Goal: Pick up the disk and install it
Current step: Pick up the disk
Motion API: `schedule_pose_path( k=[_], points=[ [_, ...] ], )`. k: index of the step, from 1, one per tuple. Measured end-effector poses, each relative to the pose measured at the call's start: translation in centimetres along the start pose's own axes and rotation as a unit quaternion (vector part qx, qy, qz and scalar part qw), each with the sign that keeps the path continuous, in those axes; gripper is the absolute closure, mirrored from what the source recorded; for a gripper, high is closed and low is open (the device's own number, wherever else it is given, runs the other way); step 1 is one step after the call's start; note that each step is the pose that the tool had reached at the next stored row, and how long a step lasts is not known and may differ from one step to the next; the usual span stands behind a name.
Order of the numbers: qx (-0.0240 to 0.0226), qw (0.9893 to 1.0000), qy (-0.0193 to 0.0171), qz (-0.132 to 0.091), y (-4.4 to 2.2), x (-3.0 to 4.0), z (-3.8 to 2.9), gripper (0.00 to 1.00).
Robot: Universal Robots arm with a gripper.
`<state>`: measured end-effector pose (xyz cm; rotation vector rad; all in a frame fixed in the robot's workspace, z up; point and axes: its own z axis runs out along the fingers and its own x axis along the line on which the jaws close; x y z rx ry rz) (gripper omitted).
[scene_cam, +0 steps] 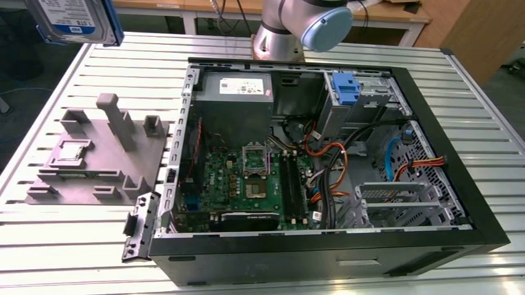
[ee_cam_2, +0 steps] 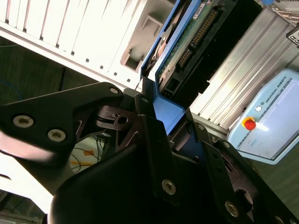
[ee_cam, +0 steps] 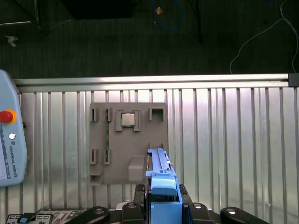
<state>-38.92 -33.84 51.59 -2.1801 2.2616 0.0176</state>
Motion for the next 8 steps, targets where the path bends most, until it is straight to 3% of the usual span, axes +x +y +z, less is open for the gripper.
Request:
schedule_pose_path(
  k=[8],
  points=[
    [0.0, 1.0, 0.0, 0.0, -0.18, -0.01, 0.0, 0.64]
  ],
)
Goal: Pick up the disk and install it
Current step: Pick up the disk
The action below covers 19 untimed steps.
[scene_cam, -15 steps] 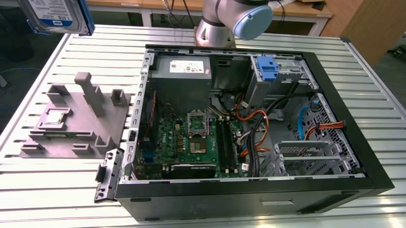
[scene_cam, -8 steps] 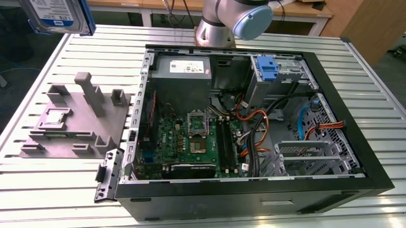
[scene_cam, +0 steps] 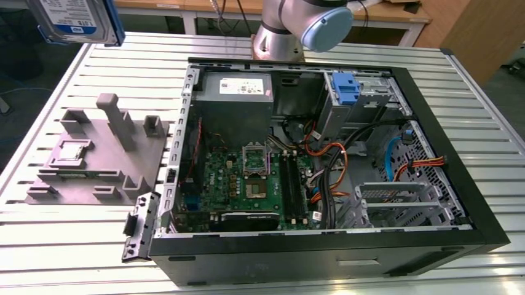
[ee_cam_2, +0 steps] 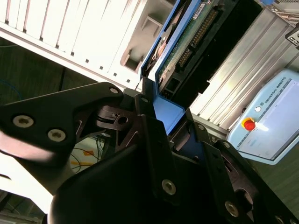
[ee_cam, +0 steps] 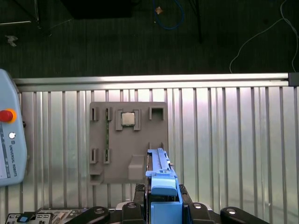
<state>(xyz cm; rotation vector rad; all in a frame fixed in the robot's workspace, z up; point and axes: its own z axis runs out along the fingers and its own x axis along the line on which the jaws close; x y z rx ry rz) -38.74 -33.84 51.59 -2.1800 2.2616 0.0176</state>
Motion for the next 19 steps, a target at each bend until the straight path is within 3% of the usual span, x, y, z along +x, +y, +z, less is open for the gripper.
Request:
schedule_pose_path(
  k=[19],
  points=[
    [0.0, 1.0, 0.0, 0.0, -0.46, -0.02, -0.01, 0.64]
  ],
)
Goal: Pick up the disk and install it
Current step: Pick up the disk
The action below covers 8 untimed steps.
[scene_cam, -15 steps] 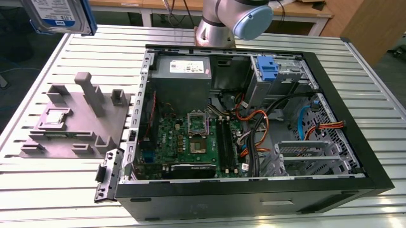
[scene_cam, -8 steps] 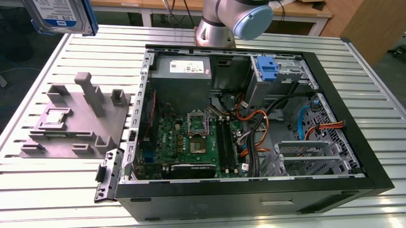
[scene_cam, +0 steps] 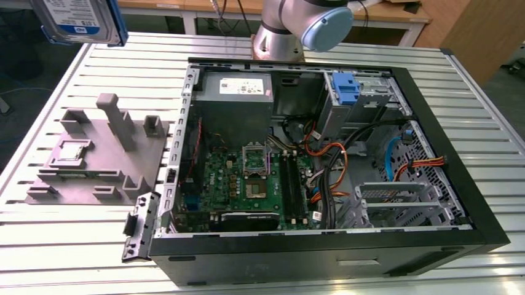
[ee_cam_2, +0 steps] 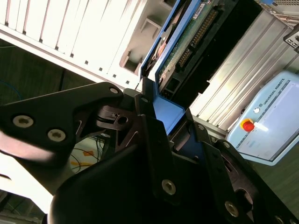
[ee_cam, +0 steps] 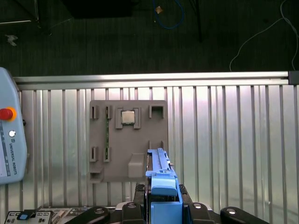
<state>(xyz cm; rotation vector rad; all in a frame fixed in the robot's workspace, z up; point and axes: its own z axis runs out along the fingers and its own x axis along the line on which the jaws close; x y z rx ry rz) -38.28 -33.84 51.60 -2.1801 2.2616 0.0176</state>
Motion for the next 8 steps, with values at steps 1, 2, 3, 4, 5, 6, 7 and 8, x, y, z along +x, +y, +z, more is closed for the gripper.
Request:
schedule_pose_path(
  k=[1, 2, 3, 4, 5, 6, 7, 8],
  points=[
    [0.0, 1.0, 0.0, 0.0, -0.02, 0.0, 0.0, 0.64],
    [0.0, 1.0, 0.0, 0.0, -0.03, 0.0, 0.0, 0.64],
    [0.0, 1.0, 0.0, 0.0, -0.05, 0.0, 0.0, 0.64],
    [0.0, 1.0, 0.0, 0.0, -0.07, 0.0, 0.0, 0.64],
    [0.0, 1.0, 0.0, 0.0, -0.09, 0.0, 0.0, 0.64],
    [0.0, 1.0, 0.0, 0.0, -0.1, 0.0, 0.0, 0.64],
    [0.0, 1.0, 0.0, 0.0, -0.12, 0.0, 0.0, 0.64],
    [0.0, 1.0, 0.0, 0.0, -0.14, -0.01, 0.0, 0.64]
  ],
)
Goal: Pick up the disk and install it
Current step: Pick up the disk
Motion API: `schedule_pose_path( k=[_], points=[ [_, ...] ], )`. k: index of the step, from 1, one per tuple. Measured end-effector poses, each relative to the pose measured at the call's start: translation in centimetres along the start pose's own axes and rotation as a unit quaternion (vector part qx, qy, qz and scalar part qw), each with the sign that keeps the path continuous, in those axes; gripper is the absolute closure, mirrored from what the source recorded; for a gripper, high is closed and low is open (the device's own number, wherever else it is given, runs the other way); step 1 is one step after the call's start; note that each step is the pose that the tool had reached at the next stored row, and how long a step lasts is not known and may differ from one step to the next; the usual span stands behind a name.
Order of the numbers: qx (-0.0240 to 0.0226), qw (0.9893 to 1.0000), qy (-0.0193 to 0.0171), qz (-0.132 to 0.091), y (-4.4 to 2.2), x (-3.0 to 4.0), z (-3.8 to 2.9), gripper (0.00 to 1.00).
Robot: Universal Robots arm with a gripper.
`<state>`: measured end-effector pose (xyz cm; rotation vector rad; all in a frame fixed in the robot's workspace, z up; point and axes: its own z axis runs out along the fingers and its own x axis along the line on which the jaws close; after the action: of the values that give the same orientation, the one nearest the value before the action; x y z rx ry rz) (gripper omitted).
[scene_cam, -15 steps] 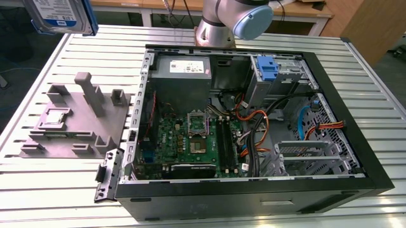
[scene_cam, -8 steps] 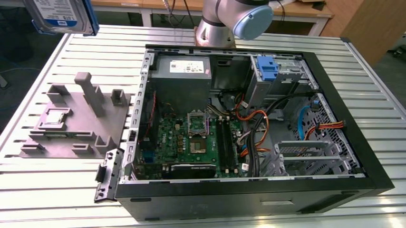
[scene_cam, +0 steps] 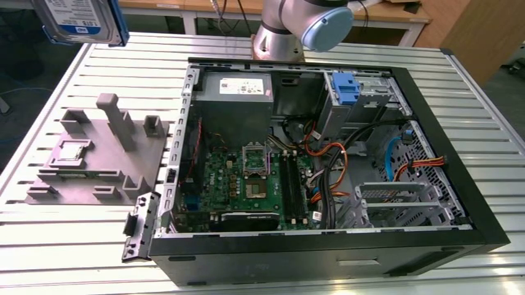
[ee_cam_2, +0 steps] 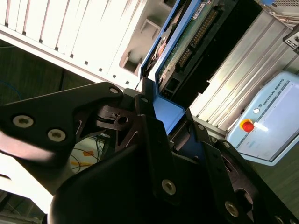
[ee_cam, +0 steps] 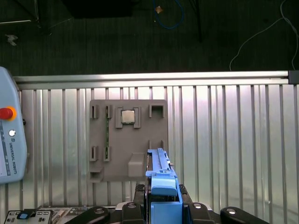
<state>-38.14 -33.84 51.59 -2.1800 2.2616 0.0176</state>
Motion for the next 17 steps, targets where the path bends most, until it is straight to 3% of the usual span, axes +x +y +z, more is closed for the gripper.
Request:
schedule_pose_path(
  k=[17],
  points=[
    [0.0, 1.0, 0.0, 0.0, -0.39, -0.02, 0.0, 0.64]
  ],
)
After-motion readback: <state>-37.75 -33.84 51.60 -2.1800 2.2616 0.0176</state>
